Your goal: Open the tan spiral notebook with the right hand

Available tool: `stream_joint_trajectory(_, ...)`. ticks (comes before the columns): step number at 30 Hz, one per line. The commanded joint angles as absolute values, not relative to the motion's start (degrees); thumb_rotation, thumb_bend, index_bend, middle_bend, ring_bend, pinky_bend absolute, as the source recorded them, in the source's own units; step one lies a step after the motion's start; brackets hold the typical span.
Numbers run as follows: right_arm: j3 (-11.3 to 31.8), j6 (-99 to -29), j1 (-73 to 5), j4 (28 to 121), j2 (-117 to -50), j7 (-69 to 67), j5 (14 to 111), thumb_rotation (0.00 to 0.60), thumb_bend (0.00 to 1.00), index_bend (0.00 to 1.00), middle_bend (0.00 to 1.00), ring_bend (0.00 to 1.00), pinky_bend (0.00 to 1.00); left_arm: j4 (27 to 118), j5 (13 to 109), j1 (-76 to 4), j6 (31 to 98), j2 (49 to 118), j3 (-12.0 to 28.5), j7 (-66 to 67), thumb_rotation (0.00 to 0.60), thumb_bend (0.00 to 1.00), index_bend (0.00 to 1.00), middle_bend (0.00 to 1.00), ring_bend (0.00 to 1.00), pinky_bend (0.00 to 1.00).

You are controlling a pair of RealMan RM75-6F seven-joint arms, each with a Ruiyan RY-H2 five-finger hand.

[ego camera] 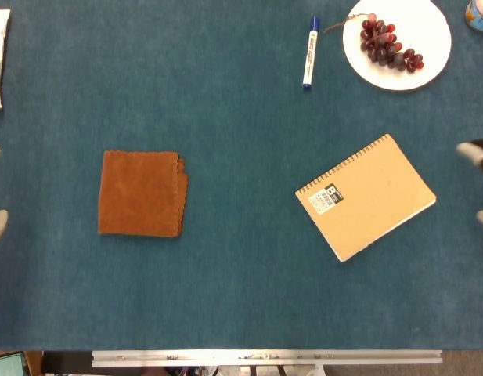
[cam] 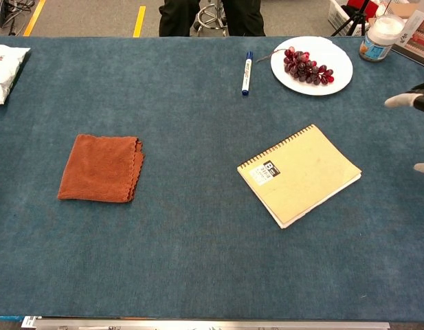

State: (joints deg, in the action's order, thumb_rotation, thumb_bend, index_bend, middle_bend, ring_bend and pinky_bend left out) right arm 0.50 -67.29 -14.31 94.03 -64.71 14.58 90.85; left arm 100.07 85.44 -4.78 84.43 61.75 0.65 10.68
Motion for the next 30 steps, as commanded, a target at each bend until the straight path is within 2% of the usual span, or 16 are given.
stream_joint_trajectory(1, 0.7, -63.4, -17.5, 91.6, -68.6, 16.9, 90.5, 0.6, 0.05, 0.13, 0.17, 0.03, 0.14, 99.6, 85.6, -4.5, 84.5, 61.7, 0.4, 10.1, 0.6, 0.26, 0.16, 0.12, 0.1, 0.06)
stream_joint_trajectory(11, 0.7, -60.0, -20.5, 82.1, -76.8, 18.1, 88.9, 0.6, 0.01, 0.07, 0.14, 0.0, 0.11, 98.6, 85.3, -3.8, 84.6, 61.5, -0.1, 8.6, 0.6, 0.26, 0.16, 0.11, 0.1, 0.06)
stream_joint_trajectory(18, 0.1, -57.8, -21.9, 77.3, -80.2, 18.3, 88.3, 0.6, 0.0, 0.06, 0.13, 0.0, 0.11, 98.4, 85.1, -3.7, 84.2, 61.6, -0.2, 8.4, 0.6, 0.26, 0.16, 0.11, 0.1, 0.06)
stream_joint_trajectory(30, 2.2, -55.1, -25.2, 71.2, -86.0, 19.7, 84.6, 0.6, 0.0, 0.06, 0.13, 0.0, 0.11, 97.4, 84.6, -3.5, 83.8, 61.6, -0.2, 7.3, 0.6, 0.26, 0.16, 0.11, 0.1, 0.06)
